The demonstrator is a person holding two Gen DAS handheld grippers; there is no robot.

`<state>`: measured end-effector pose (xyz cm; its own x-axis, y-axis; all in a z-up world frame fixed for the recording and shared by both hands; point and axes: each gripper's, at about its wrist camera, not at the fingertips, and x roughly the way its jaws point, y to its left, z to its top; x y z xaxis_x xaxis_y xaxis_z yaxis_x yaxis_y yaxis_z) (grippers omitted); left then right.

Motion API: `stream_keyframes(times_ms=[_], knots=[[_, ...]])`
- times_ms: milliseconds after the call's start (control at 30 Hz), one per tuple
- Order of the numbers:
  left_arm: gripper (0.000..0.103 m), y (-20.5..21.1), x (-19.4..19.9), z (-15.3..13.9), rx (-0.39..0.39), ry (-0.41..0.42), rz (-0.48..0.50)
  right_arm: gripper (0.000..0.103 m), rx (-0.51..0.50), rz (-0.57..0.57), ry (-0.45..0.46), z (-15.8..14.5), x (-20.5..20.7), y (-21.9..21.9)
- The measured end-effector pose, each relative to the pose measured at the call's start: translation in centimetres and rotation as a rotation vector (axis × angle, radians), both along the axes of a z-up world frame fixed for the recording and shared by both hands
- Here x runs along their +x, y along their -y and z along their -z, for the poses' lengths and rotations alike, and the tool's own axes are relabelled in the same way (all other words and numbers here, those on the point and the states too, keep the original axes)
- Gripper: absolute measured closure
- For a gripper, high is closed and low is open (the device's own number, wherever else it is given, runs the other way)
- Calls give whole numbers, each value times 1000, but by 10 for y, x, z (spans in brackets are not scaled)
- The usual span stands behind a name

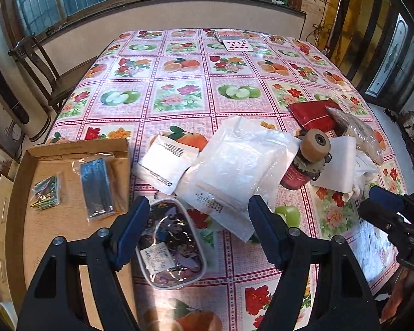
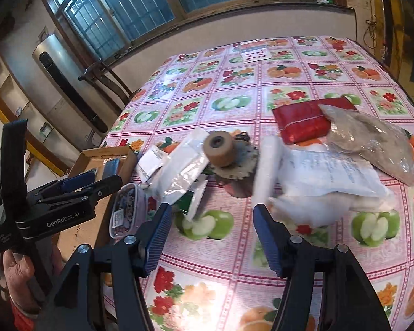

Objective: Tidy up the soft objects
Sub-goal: 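Move both tools back over the items on the table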

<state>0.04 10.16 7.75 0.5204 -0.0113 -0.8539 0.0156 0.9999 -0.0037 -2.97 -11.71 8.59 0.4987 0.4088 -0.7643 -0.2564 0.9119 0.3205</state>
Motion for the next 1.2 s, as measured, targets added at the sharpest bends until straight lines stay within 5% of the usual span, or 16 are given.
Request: stream_keyframes(times_ms=[467, 833, 1200], knots=[[29, 40, 16, 24, 42, -43, 13, 38, 29, 118, -25, 19, 7, 90], [29, 42, 22, 34, 95, -53, 6, 38, 4, 26, 7, 3, 14, 43], [29, 34, 33, 45, 73, -76, -14, 38, -50, -4, -41, 18, 45, 10]])
